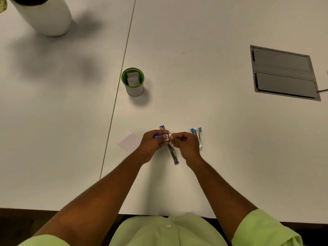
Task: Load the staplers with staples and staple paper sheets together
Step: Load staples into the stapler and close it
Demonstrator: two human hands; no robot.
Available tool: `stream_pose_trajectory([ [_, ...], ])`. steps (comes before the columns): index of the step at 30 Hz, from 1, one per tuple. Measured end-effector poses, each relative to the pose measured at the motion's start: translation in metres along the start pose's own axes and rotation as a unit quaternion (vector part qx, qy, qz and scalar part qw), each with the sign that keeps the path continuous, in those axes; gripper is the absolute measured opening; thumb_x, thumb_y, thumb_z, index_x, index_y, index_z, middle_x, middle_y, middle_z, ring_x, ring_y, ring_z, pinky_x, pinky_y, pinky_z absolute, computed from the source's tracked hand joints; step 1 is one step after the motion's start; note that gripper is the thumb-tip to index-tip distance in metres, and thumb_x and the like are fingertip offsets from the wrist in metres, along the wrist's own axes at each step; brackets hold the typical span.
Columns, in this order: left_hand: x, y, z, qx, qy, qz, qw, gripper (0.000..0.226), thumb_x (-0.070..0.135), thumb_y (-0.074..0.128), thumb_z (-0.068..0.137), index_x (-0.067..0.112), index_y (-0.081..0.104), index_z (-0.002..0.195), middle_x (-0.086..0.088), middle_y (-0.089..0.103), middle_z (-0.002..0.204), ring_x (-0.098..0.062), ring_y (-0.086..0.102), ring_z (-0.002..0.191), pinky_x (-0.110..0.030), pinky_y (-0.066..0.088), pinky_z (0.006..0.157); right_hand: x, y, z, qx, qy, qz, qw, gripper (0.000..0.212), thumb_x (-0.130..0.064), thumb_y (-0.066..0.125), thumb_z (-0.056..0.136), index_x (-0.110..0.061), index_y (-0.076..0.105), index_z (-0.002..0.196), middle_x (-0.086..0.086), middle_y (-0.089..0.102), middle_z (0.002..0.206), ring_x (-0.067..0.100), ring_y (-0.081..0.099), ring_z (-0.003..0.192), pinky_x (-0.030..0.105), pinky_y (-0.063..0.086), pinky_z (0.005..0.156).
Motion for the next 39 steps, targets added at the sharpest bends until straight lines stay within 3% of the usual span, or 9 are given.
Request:
stream_pose_trajectory([
  [11,-0.010,0.007,-0.010,0.012,0.033,0.015,0.999,0.020,0.000,0.063,0.094,0.006,0.072,0.111,-0.013,0.071,0.113,-0.022,0.073,0.098,-0.024,0.060,0.078,0.003,0.007,-0.017,0.006,-0.010,-0.032,0.999,0.009,-0.016,0.080,0.083,-0.024,0.079,0.089,0.002,0.078,0.090,0.023,0.074,0.089,0.049,0.058,0.090],
  [18,-0.004,0.011,-0.005,0.016,0.035,0.097,0.995,0.025,0.001,0.056,0.099,-0.003,0.064,0.123,-0.021,0.064,0.123,-0.031,0.065,0.110,-0.040,0.055,0.099,0.000,0.008,-0.017,0.015,-0.009,-0.056,0.998,0.012,-0.022,0.081,0.083,-0.015,0.079,0.093,0.002,0.077,0.090,0.023,0.074,0.087,0.049,0.059,0.087],
  [22,0.004,0.011,-0.001,0.008,0.047,0.143,0.989,0.026,0.001,0.056,0.099,0.002,0.059,0.124,-0.012,0.059,0.129,-0.028,0.061,0.116,-0.039,0.053,0.102,-0.005,0.008,-0.010,0.014,-0.009,-0.047,0.999,0.010,-0.018,0.081,0.082,-0.023,0.075,0.088,0.003,0.076,0.093,0.022,0.073,0.090,0.046,0.059,0.088],
  [25,0.009,0.007,0.003,0.034,0.068,0.169,0.983,0.025,0.014,0.055,0.102,0.007,0.059,0.125,-0.008,0.061,0.127,-0.025,0.060,0.114,-0.038,0.051,0.102,-0.011,0.007,-0.002,0.010,0.013,0.002,1.000,0.017,-0.007,0.081,0.081,-0.017,0.073,0.092,0.009,0.076,0.092,0.025,0.074,0.087,0.039,0.060,0.080],
  [28,0.011,-0.008,0.009,0.131,0.169,0.314,0.925,0.023,0.019,0.056,0.101,0.007,0.063,0.120,-0.011,0.062,0.120,-0.025,0.059,0.111,-0.029,0.045,0.094,-0.020,0.005,0.013,0.031,0.041,0.042,0.998,0.014,-0.005,0.081,0.080,-0.009,0.075,0.092,0.008,0.076,0.085,0.017,0.070,0.070,0.027,0.056,0.065],
  [32,0.005,-0.048,0.015,0.198,0.255,0.479,0.816,0.034,0.021,0.059,0.098,0.004,0.059,0.127,-0.017,0.054,0.131,-0.034,0.050,0.124,-0.038,0.038,0.105,-0.032,0.002,0.041,0.058,0.067,0.043,0.995,0.015,-0.003,0.080,0.077,-0.016,0.075,0.071,0.001,0.072,0.065,0.014,0.063,0.057,0.030,0.053,0.059],
  [35,0.005,-0.078,0.026,0.195,0.251,0.577,0.752,0.055,0.029,0.056,0.100,-0.001,0.044,0.145,-0.018,0.039,0.154,-0.038,0.027,0.149,-0.047,0.023,0.121,-0.041,0.001,0.065,0.075,0.070,0.041,0.994,0.019,-0.004,0.082,0.074,-0.018,0.074,0.065,0.000,0.071,0.063,0.018,0.063,0.060,0.035,0.060,0.071],
  [39,0.015,-0.105,0.047,0.170,0.245,0.650,0.700,0.069,0.040,0.045,0.103,0.003,0.023,0.157,-0.011,0.013,0.167,-0.030,0.005,0.156,-0.047,0.010,0.126,-0.053,0.002,0.096,0.084,0.063,0.025,0.994,0.013,-0.004,0.083,0.072,-0.014,0.076,0.069,0.007,0.070,0.068,0.020,0.063,0.061,0.046,0.061,0.084],
])
Point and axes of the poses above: each hand's wrist, its own z-axis towards the middle knuckle, its own y-axis out of the palm, x = y × z, the point moved 1 cm from there along z, towards the middle knuckle
